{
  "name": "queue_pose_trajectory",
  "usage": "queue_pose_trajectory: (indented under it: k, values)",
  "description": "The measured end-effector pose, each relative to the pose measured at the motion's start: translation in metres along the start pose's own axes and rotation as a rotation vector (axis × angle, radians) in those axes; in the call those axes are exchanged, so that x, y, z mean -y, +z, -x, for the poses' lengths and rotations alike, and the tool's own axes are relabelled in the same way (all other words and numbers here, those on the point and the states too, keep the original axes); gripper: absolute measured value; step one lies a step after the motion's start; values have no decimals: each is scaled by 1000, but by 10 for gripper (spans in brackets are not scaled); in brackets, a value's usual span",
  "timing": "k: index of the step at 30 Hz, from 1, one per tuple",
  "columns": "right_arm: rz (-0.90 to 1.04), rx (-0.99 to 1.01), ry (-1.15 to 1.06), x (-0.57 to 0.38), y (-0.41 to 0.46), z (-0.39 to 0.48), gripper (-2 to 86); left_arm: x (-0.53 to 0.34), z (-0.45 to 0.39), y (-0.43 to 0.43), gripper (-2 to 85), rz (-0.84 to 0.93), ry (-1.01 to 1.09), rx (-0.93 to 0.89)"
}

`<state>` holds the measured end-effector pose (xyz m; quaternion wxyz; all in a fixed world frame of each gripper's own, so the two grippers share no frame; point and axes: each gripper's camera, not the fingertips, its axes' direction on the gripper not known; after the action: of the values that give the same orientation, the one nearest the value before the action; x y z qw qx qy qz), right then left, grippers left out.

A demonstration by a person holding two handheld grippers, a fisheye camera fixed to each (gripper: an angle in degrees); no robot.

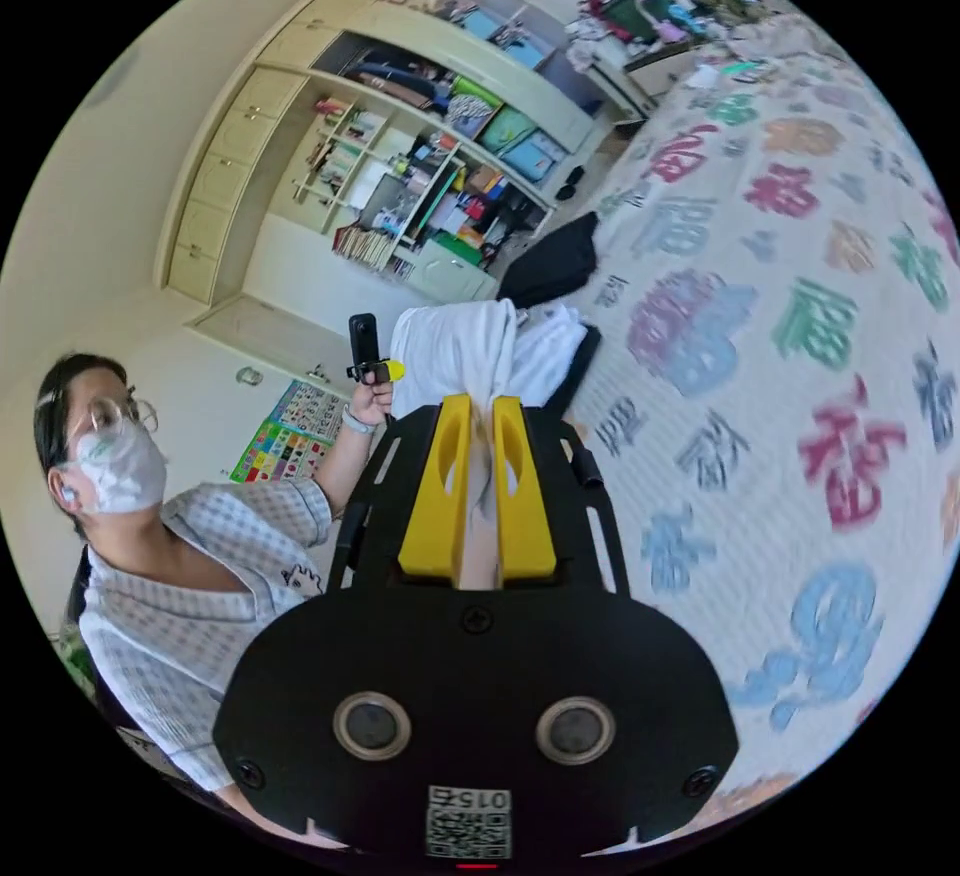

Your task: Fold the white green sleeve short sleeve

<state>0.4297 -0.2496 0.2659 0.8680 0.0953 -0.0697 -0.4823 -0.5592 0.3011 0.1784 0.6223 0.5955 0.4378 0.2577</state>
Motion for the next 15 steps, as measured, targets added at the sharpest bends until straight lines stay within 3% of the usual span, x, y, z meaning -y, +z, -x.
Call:
queue_pose_trajectory:
  k: [8,15]
  values:
    - [189,-91,-66,244,157,16,44,63,94,-160,-2,-214,-231,120]
    - [302,-281,60,317,269,-28,45,61,194,-167,1,-211,-456,226]
